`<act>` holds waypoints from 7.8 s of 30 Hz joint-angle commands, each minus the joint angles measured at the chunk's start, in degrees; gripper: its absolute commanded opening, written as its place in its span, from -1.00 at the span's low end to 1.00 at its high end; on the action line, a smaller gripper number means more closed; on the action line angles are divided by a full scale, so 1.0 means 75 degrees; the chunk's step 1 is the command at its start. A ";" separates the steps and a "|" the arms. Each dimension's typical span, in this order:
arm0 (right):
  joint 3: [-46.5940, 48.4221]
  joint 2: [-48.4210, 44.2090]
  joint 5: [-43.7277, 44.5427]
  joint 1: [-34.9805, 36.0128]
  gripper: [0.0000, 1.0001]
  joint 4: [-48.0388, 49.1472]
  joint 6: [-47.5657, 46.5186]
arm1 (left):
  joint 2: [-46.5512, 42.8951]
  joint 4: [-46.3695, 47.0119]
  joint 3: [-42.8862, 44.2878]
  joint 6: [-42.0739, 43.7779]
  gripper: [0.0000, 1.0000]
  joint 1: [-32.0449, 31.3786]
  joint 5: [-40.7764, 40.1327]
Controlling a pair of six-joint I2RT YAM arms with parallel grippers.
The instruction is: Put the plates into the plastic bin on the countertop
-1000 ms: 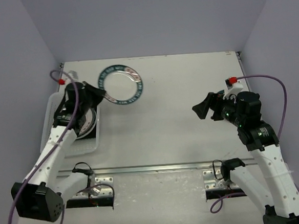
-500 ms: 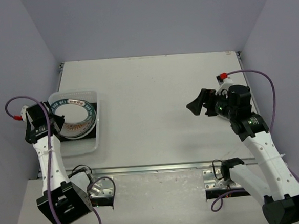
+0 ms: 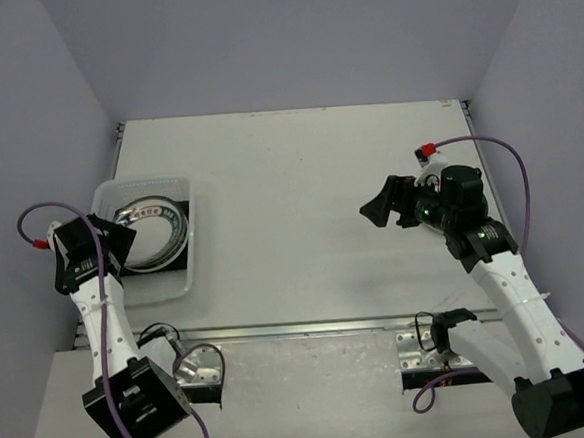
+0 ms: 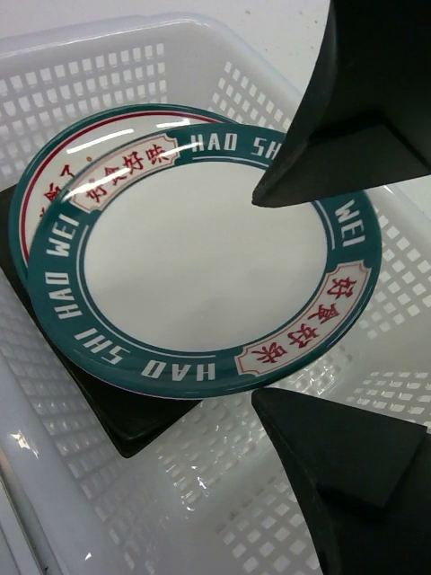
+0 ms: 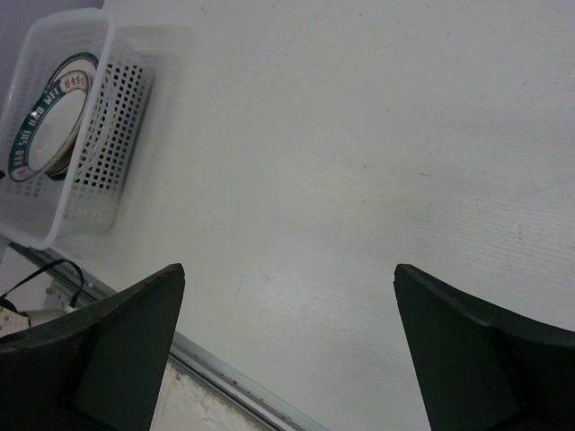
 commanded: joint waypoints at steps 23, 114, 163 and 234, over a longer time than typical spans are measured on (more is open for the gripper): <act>-0.0599 0.0425 0.1990 -0.0593 0.98 0.0557 0.2332 | -0.0643 0.1746 0.0297 0.0233 1.00 -0.4008 0.2436; 0.0568 0.3669 -0.3899 0.2024 -1.00 0.4532 0.2969 | -0.0586 0.4613 -0.0662 -0.0123 0.08 -0.5457 0.5443; -0.2175 0.1641 -0.4585 0.0173 0.98 0.5277 0.2828 | 0.0406 0.0865 0.0572 -0.0647 -0.88 -0.0342 -0.0062; 0.3250 -0.4089 0.5507 0.1773 0.98 -0.5540 -0.2272 | -0.4752 -0.0979 0.2076 0.2953 1.00 -0.5421 -0.2237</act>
